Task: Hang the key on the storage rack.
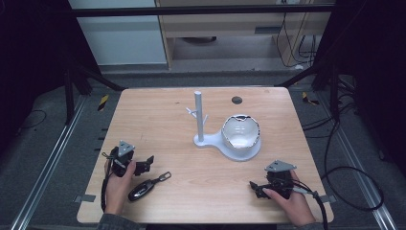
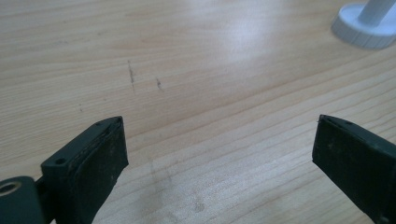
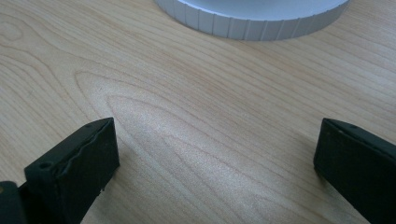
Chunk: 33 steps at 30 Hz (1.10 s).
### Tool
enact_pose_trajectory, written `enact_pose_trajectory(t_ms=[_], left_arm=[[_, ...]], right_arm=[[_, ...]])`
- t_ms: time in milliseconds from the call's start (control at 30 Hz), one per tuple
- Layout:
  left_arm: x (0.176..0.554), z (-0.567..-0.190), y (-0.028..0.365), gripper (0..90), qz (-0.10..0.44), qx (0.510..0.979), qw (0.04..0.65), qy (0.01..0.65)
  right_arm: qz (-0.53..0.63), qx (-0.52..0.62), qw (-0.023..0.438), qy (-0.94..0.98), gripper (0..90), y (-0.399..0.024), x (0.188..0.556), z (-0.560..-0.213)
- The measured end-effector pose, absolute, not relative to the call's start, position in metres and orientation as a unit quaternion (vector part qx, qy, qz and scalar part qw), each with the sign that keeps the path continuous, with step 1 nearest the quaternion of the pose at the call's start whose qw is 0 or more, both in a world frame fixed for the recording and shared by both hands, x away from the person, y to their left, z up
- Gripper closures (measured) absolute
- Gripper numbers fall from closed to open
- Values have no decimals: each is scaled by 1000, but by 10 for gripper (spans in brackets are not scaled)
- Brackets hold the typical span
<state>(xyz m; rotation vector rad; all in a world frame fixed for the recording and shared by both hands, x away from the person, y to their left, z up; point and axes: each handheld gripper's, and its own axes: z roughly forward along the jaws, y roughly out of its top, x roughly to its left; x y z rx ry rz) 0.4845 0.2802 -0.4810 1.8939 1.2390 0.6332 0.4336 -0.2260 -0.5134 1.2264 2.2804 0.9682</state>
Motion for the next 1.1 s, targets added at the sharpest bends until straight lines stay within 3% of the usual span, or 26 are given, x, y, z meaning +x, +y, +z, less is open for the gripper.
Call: enact_pose_trajectory(t_ms=[33, 67, 333, 567, 633, 733, 967, 1100], left_arm=[[481, -478, 283, 47, 230, 751, 391, 480], [479, -477, 284, 119, 218, 747, 403, 481], [467, -467, 289, 61, 220, 731, 423, 488], [455, -450, 274, 48, 224, 760, 415, 447], [458, -445, 263, 104, 212, 791, 386, 426], [461, -441, 257, 101, 209, 810, 357, 415], [462, -422, 239, 90, 131, 873, 275, 380], [463, -421, 239, 105, 104, 884, 244, 386]], right_arm=[[344, 436, 188, 810, 5, -226, 434, -513], [344, 436, 188, 810, 5, -226, 434, -513], [344, 436, 188, 810, 5, -226, 434, -513], [343, 438, 189, 809, 5, -226, 433, -513], [343, 438, 189, 809, 5, -226, 433, -513], [344, 438, 189, 809, 5, -226, 433, -513], [344, 433, 188, 812, 4, -226, 434, -513], [345, 431, 187, 813, 5, -227, 435, -513]])
